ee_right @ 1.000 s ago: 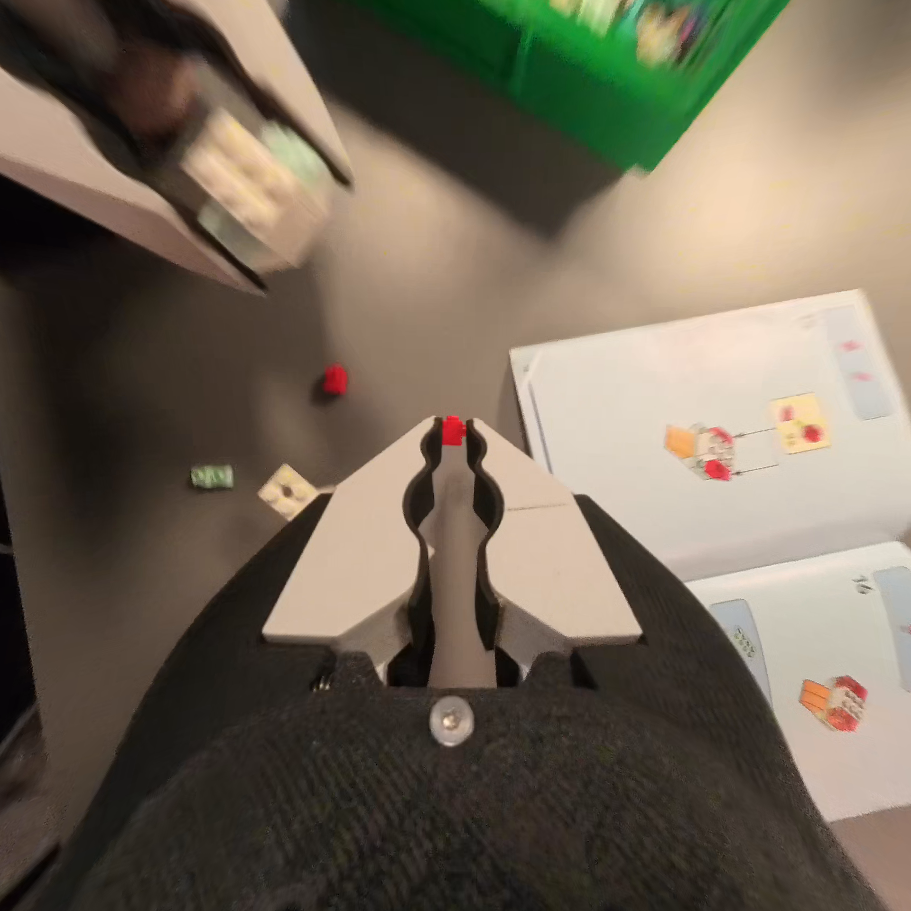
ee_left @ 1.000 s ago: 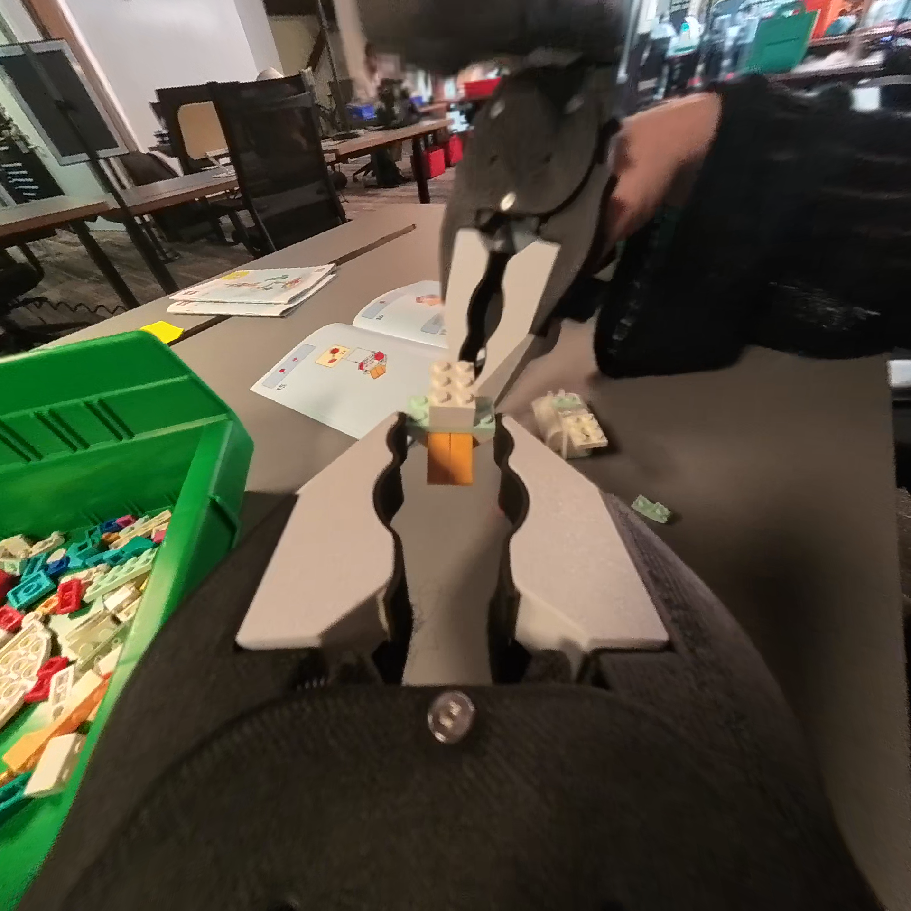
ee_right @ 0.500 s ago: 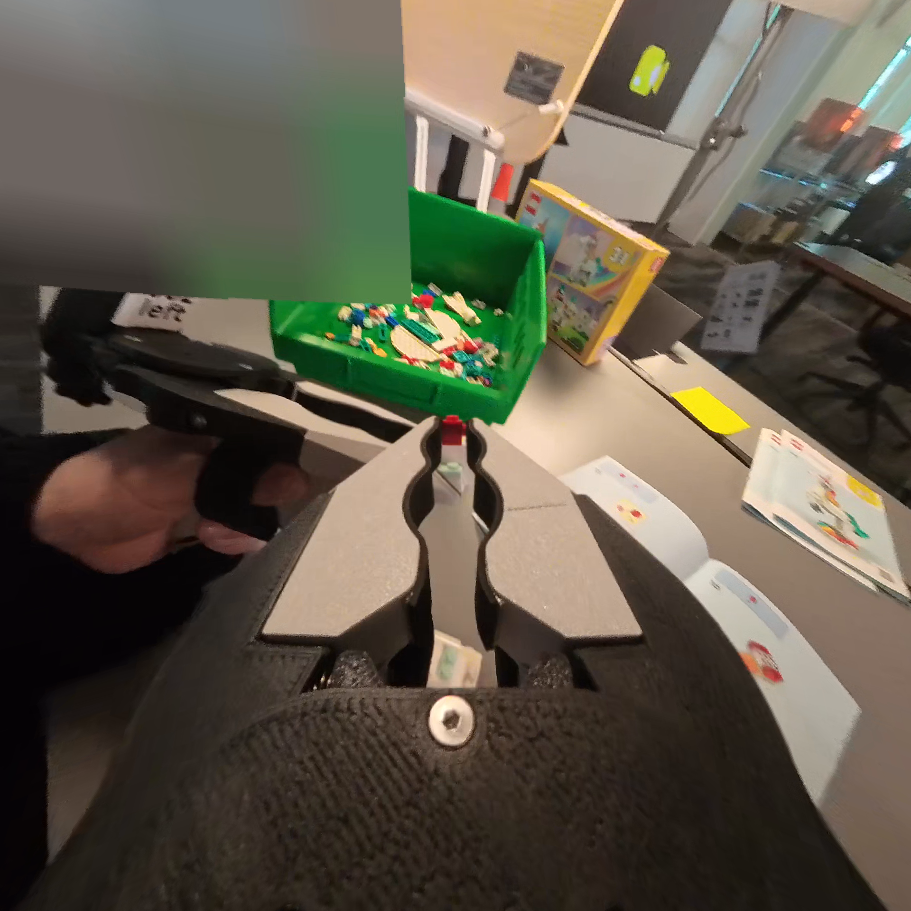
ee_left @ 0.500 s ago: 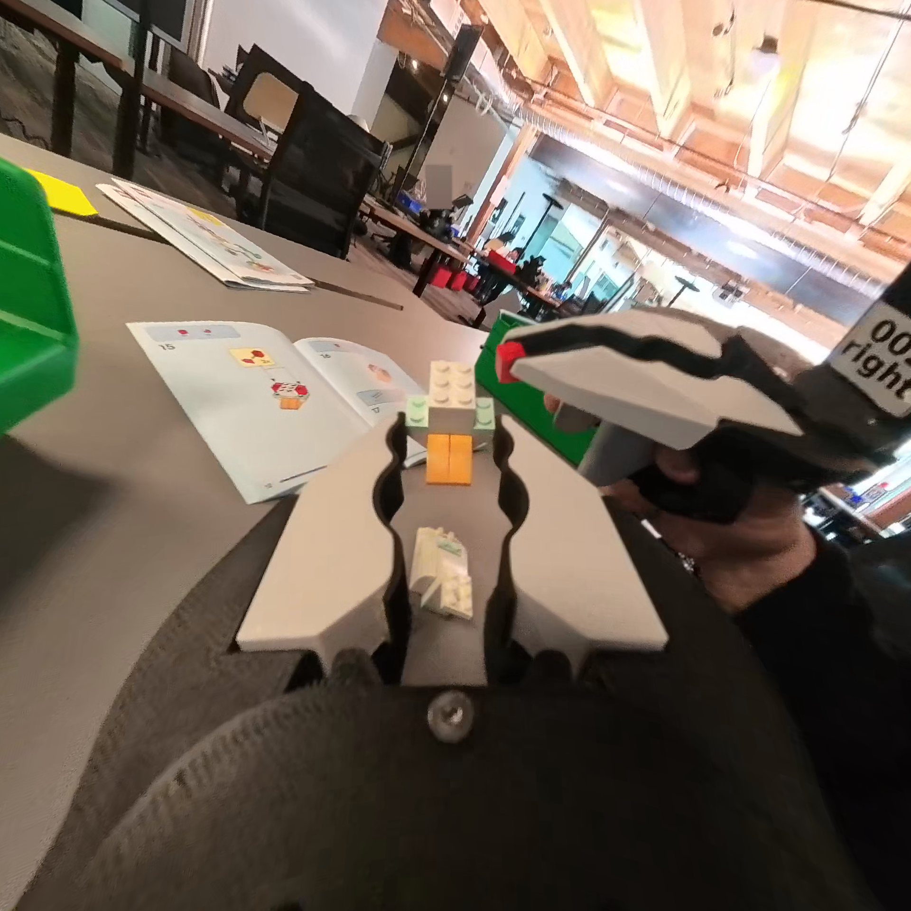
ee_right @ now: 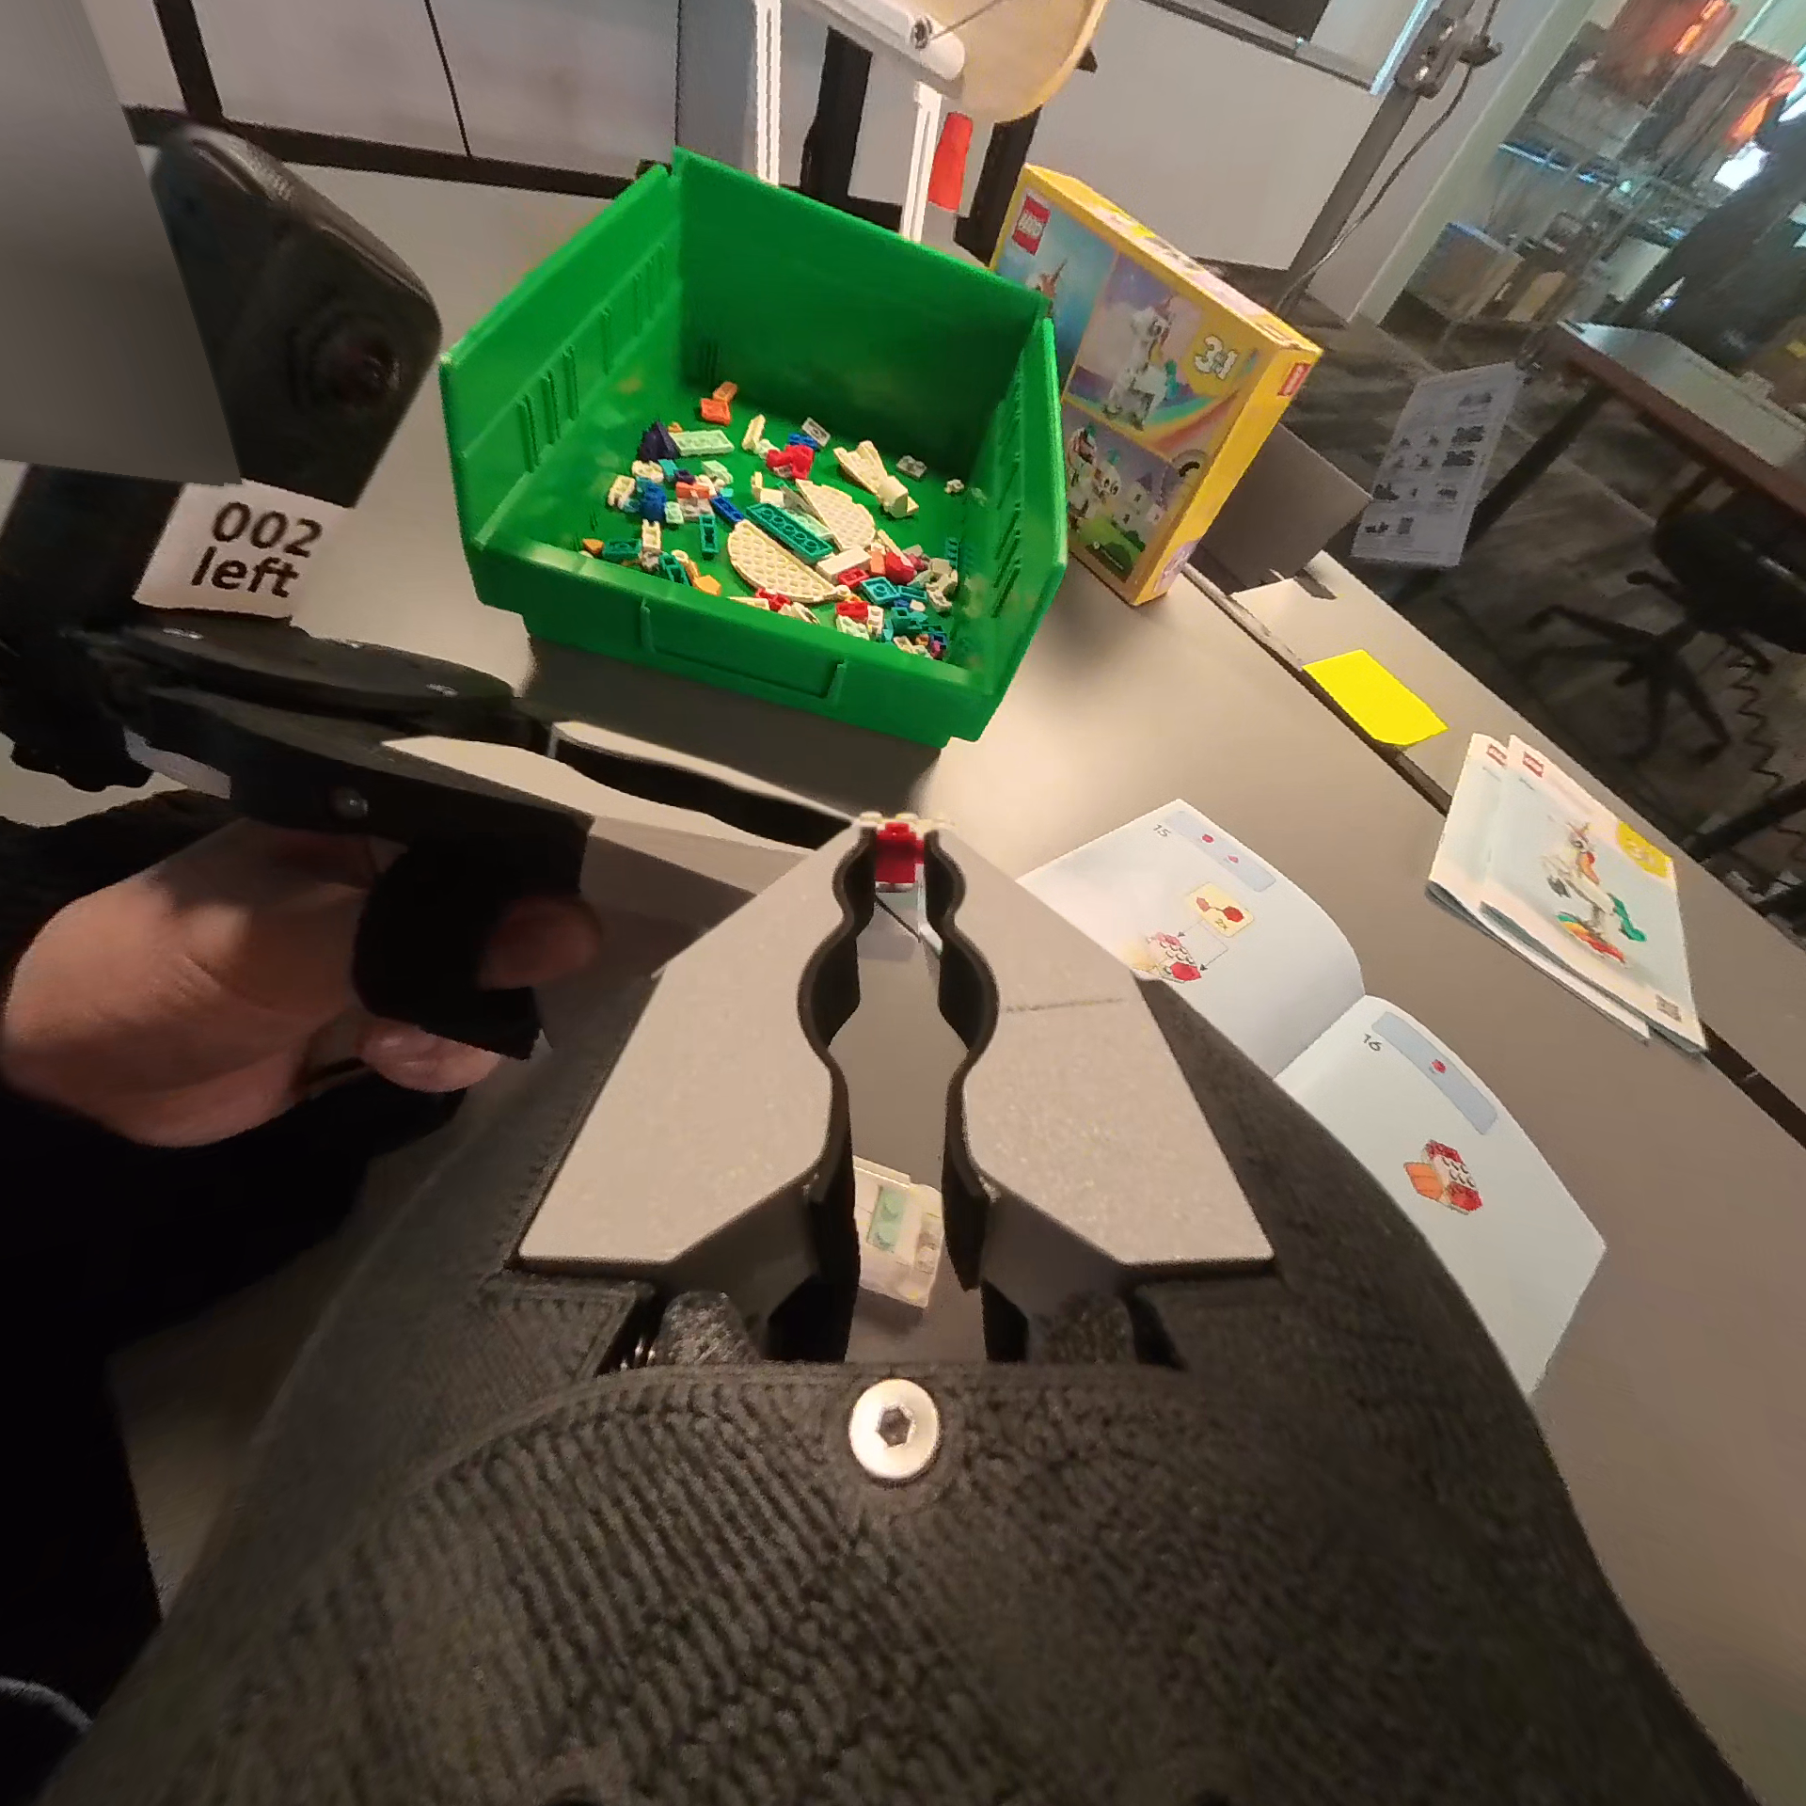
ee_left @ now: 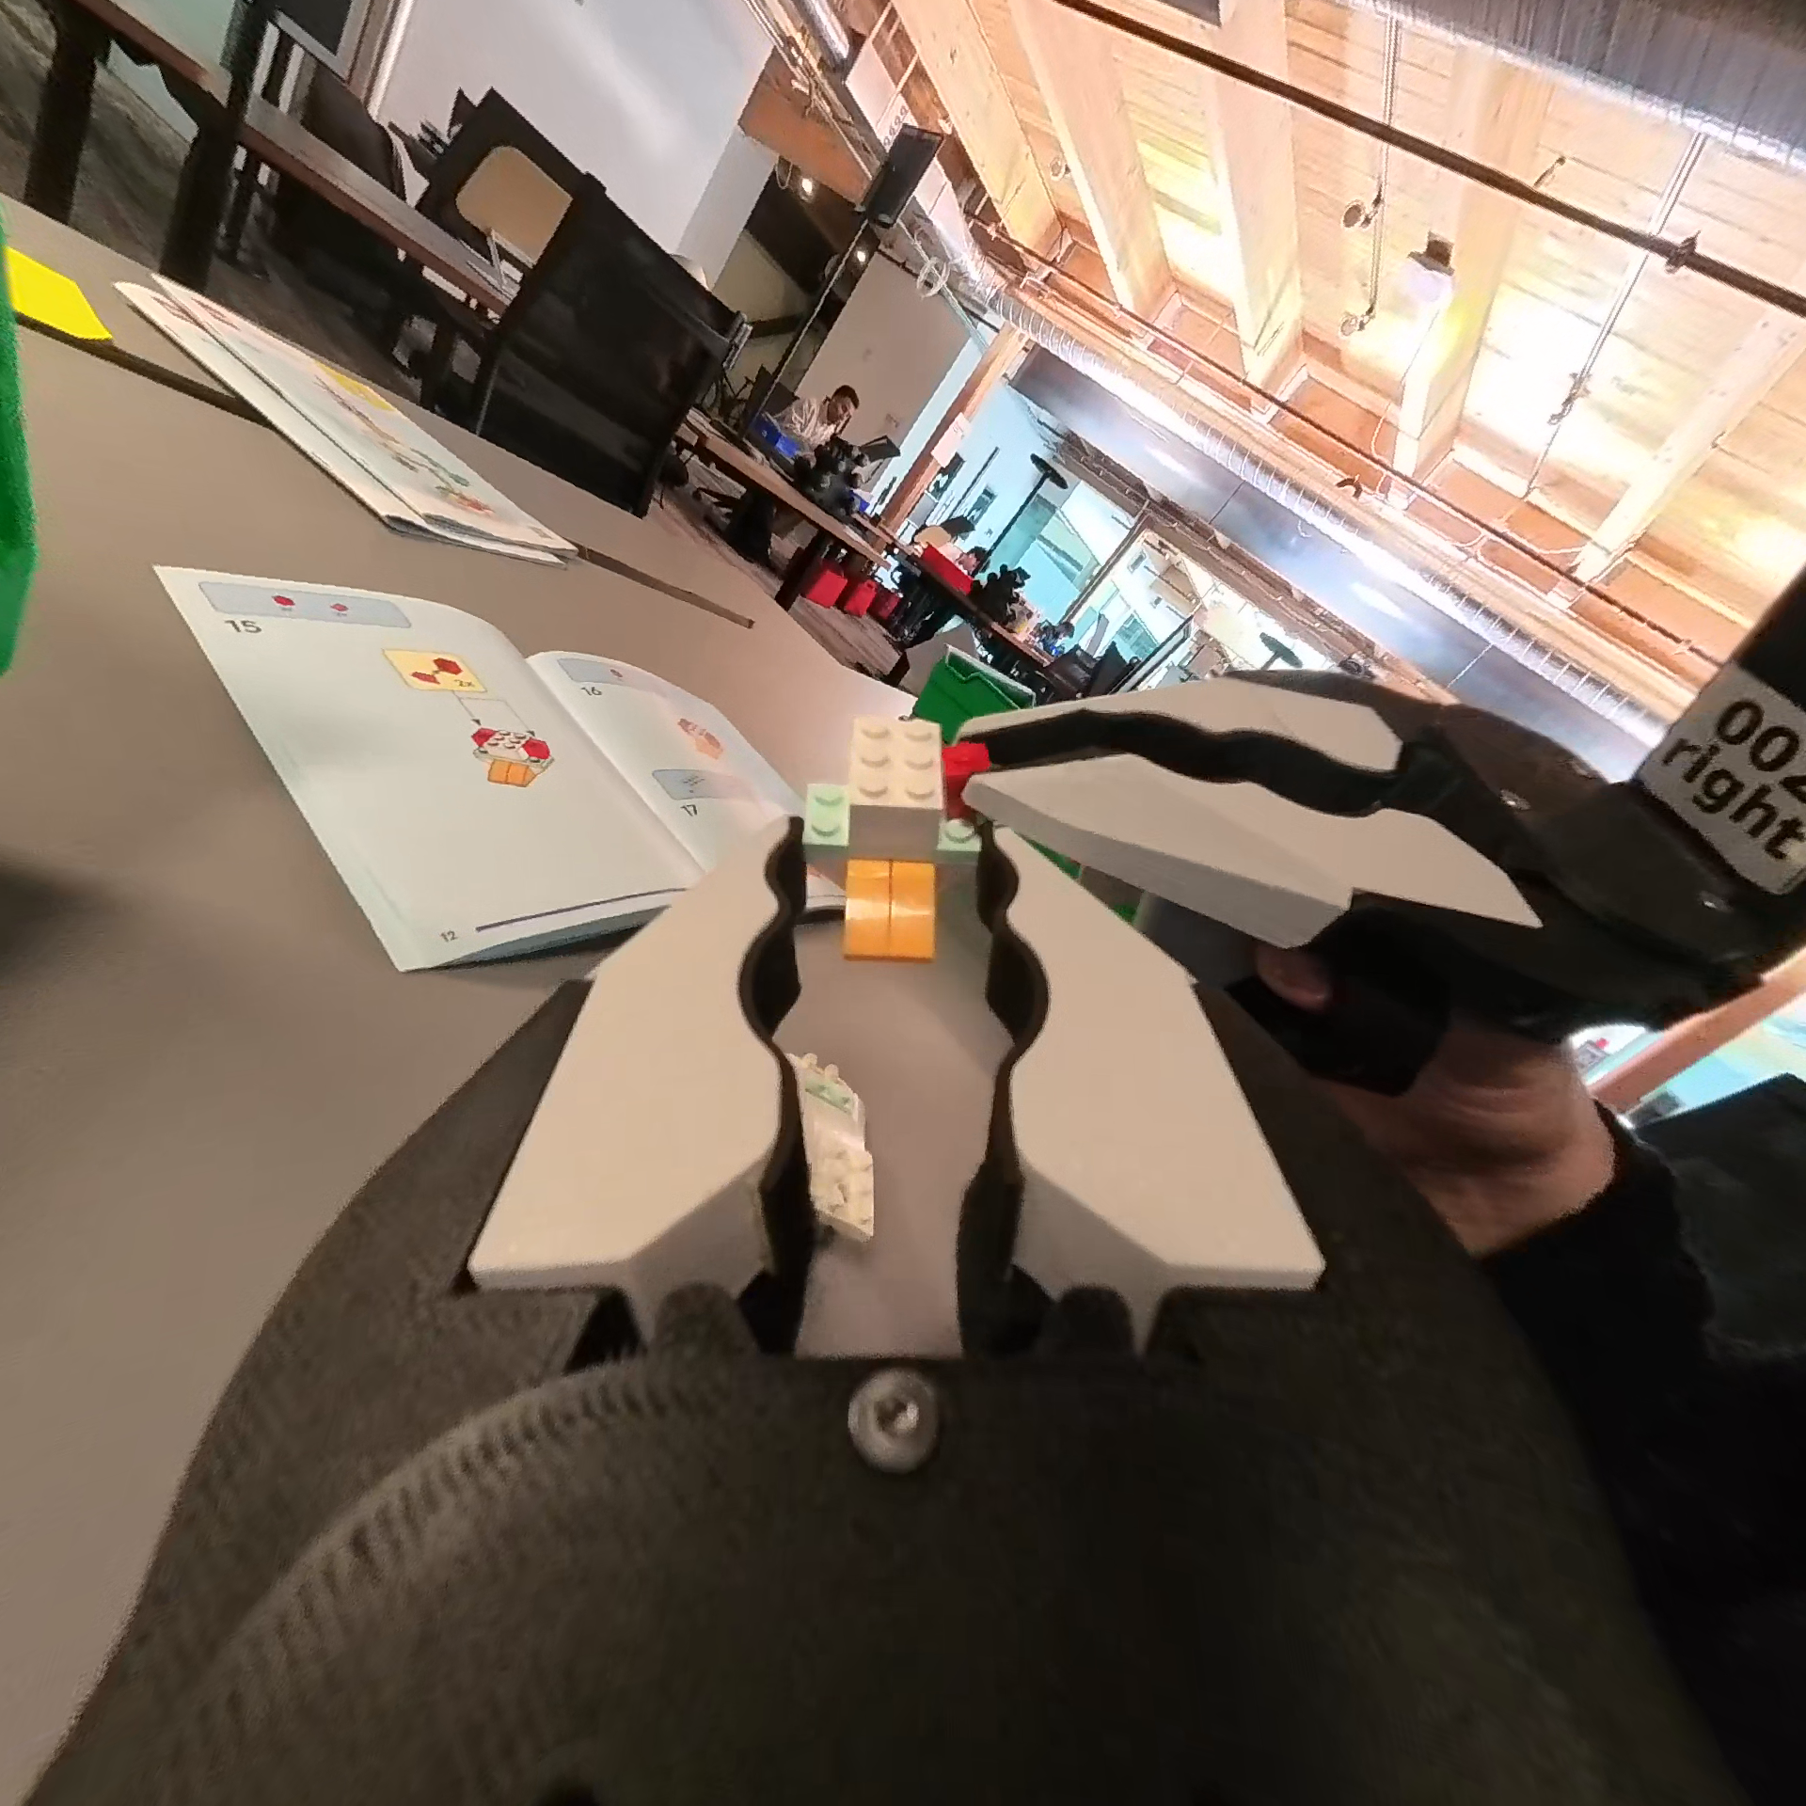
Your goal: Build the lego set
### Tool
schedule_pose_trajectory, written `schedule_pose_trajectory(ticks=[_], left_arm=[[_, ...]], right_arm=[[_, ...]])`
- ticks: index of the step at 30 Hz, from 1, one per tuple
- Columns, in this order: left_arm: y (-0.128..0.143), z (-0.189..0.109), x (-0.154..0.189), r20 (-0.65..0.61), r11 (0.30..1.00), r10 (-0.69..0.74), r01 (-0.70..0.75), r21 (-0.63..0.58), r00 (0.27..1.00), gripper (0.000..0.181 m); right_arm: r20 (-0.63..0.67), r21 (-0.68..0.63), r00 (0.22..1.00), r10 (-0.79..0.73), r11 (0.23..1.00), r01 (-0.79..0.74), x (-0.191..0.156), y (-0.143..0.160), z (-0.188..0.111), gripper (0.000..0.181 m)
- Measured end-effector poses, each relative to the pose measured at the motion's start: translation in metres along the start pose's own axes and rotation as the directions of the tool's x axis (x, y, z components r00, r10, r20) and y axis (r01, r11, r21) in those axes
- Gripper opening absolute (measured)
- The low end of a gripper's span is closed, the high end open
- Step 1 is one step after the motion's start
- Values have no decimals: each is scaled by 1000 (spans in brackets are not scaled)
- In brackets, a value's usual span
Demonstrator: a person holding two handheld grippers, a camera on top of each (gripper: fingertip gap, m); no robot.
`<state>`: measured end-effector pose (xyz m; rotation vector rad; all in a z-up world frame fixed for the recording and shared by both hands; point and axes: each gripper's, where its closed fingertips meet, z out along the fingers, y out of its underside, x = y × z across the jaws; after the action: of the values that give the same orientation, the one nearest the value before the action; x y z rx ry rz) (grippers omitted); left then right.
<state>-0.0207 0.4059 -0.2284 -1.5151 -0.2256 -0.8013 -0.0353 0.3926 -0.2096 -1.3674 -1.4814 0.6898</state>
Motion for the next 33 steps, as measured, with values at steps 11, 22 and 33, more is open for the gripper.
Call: schedule_pose_trajectory(ticks=[11,22,33], left_arm=[[-1,-2,-1,-18,1000,-27,27,0,999,34],[-2,-2,-2,-25,999,-37,37,5,999,34],[10,1,4,-86,991,-86,75,-115,993,34]], right_arm=[[-15,-8,1000,16,1000,-16,-1,-1,1,8],[-1,-2,999,49,999,-49,-1,-2,0,14],[96,75,947,-306,951,299,-6,-6,-24,55]])
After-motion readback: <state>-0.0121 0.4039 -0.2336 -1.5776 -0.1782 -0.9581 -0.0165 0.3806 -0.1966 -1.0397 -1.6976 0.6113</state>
